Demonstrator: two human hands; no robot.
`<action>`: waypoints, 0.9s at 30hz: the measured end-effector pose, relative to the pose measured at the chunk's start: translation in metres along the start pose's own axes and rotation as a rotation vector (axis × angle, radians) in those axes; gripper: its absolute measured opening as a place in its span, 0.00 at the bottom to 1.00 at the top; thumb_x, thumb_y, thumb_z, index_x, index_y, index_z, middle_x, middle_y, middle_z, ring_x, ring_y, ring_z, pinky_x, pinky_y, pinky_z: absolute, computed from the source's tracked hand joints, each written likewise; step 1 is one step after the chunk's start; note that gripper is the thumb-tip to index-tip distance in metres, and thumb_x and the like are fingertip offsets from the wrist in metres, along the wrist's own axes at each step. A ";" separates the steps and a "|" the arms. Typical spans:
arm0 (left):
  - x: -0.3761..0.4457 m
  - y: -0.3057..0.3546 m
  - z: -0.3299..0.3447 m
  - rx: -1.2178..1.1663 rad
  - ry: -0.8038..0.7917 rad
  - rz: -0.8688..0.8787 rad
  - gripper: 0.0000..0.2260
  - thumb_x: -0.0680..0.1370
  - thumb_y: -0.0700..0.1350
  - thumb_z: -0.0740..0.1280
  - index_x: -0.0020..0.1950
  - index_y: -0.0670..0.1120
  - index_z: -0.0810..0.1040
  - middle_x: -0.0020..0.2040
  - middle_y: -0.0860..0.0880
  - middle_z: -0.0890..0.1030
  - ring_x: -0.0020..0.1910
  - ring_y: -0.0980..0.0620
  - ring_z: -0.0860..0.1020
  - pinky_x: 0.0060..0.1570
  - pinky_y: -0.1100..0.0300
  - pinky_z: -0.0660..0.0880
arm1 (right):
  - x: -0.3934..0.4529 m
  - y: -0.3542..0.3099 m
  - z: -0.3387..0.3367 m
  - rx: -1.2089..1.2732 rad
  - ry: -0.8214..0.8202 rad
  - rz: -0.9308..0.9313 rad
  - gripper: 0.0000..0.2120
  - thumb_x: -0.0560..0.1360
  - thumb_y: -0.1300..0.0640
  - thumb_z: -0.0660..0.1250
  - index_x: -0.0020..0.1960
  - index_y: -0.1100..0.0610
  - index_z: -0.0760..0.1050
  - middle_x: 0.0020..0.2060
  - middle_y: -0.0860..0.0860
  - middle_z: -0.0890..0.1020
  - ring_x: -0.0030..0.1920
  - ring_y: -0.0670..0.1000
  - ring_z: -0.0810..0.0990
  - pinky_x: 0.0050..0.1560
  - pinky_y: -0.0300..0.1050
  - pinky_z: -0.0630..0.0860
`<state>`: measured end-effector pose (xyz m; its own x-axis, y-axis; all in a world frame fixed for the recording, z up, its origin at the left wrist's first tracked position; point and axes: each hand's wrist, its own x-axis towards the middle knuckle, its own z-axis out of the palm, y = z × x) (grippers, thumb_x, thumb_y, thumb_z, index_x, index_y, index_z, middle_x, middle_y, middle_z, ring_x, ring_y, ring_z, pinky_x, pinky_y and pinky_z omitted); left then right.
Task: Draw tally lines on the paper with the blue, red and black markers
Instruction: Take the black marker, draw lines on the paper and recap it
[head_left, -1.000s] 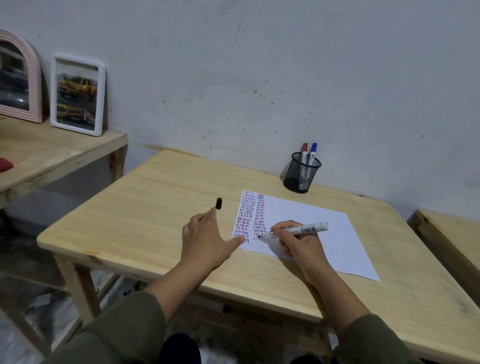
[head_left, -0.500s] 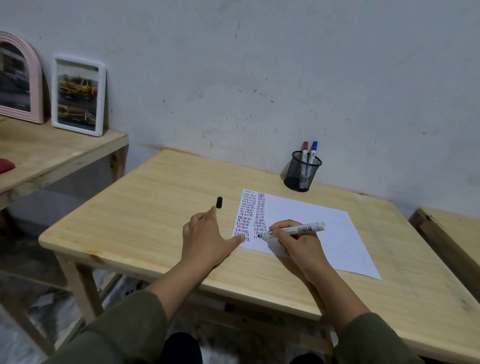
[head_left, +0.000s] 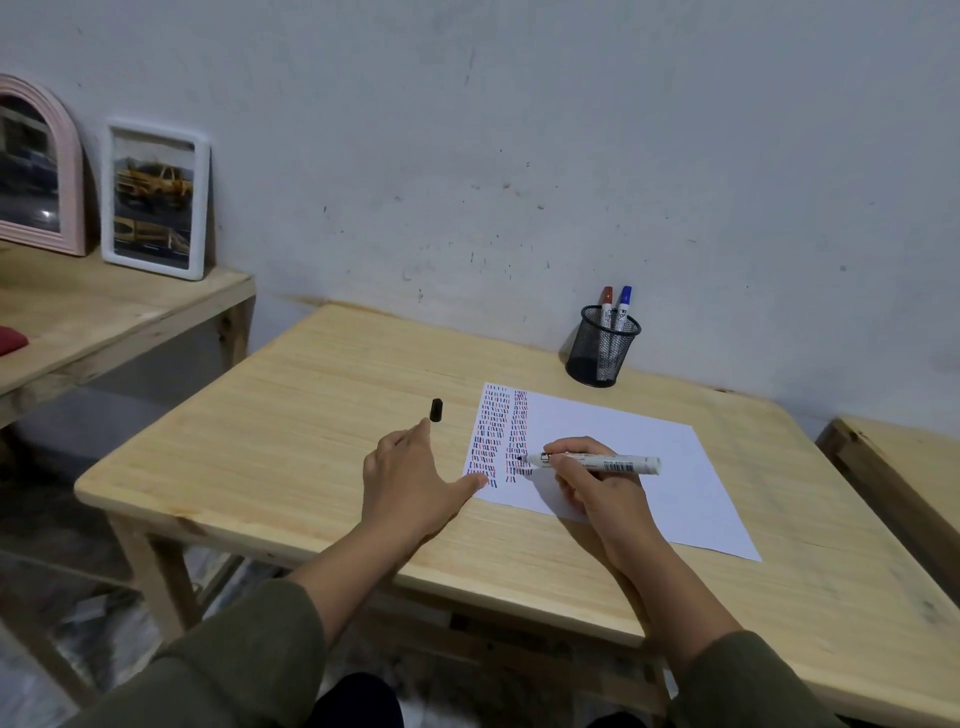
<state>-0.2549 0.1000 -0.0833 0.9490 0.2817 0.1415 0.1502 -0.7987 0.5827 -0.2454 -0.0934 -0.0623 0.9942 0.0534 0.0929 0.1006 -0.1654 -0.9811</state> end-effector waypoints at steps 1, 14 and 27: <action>0.002 0.000 0.000 -0.013 -0.001 -0.014 0.42 0.69 0.65 0.66 0.75 0.45 0.58 0.72 0.48 0.69 0.74 0.49 0.60 0.70 0.53 0.56 | 0.000 -0.001 0.000 0.029 -0.011 0.000 0.07 0.74 0.61 0.66 0.43 0.53 0.81 0.28 0.45 0.78 0.32 0.46 0.72 0.30 0.35 0.67; 0.061 0.015 -0.021 -0.141 0.084 -0.086 0.16 0.78 0.42 0.60 0.65 0.53 0.75 0.58 0.46 0.80 0.62 0.47 0.73 0.60 0.55 0.67 | 0.016 -0.013 -0.002 0.195 0.001 -0.093 0.11 0.75 0.65 0.66 0.44 0.51 0.84 0.31 0.51 0.81 0.32 0.53 0.75 0.31 0.44 0.68; 0.061 0.040 -0.033 -0.620 0.098 -0.085 0.07 0.78 0.41 0.63 0.47 0.48 0.80 0.41 0.53 0.83 0.27 0.63 0.80 0.29 0.72 0.74 | 0.022 -0.038 0.004 0.160 -0.010 -0.150 0.12 0.74 0.64 0.66 0.45 0.49 0.84 0.34 0.50 0.82 0.35 0.53 0.76 0.35 0.45 0.70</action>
<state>-0.2000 0.1026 -0.0250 0.9064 0.4019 0.1297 0.0077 -0.3229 0.9464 -0.2278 -0.0818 -0.0235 0.9682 0.0752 0.2388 0.2392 0.0036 -0.9710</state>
